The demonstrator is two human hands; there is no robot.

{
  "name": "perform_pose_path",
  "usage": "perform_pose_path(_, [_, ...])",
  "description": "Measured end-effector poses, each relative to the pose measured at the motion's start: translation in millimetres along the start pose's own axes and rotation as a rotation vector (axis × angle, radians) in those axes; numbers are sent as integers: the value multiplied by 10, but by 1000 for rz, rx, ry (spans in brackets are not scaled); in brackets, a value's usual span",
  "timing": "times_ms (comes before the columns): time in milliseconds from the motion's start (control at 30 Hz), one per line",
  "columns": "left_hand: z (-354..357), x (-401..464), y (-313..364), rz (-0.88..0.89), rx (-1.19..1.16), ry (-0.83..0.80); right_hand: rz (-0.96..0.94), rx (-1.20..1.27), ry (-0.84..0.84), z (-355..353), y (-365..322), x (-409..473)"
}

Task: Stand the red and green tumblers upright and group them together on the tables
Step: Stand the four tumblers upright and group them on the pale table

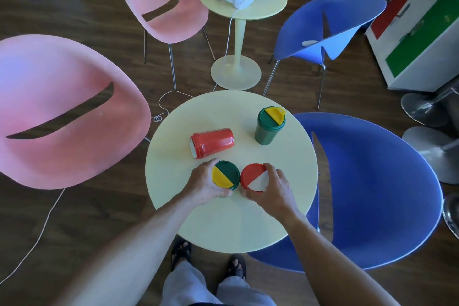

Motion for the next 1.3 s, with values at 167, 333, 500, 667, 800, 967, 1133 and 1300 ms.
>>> perform_pose_path(167, [28,-16,-13,9,-8,1,11,13,-19,-12,9,-12])
perform_pose_path(333, [36,-16,-31,20,-23,11,15,23,-15,15,40,-39])
perform_pose_path(500, [54,-17,-42,8,-31,0,2,25,-1,27,26,-46])
perform_pose_path(667, [67,-17,-45,16,-35,3,3,23,-2,7,38,-42])
perform_pose_path(800, [62,-23,-54,24,-33,-1,0,31,-14,-7,33,-35])
perform_pose_path(967, [41,-33,-72,6,-21,-3,4,34,-27,-9,33,-31])
perform_pose_path(1133, [55,-31,-46,-11,-68,27,3,36,-15,-18,27,-12])
perform_pose_path(1300, [48,-39,-25,-10,-93,31,-2,37,-2,-19,28,5])
Point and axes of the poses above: each hand's wrist, its own x-axis towards the middle knuckle, its own z-axis out of the palm, y = z × x, the point moved 1 cm from there along x, towards the middle knuckle, and after that the axes turned 15 degrees about y, right-handed, at the moved point
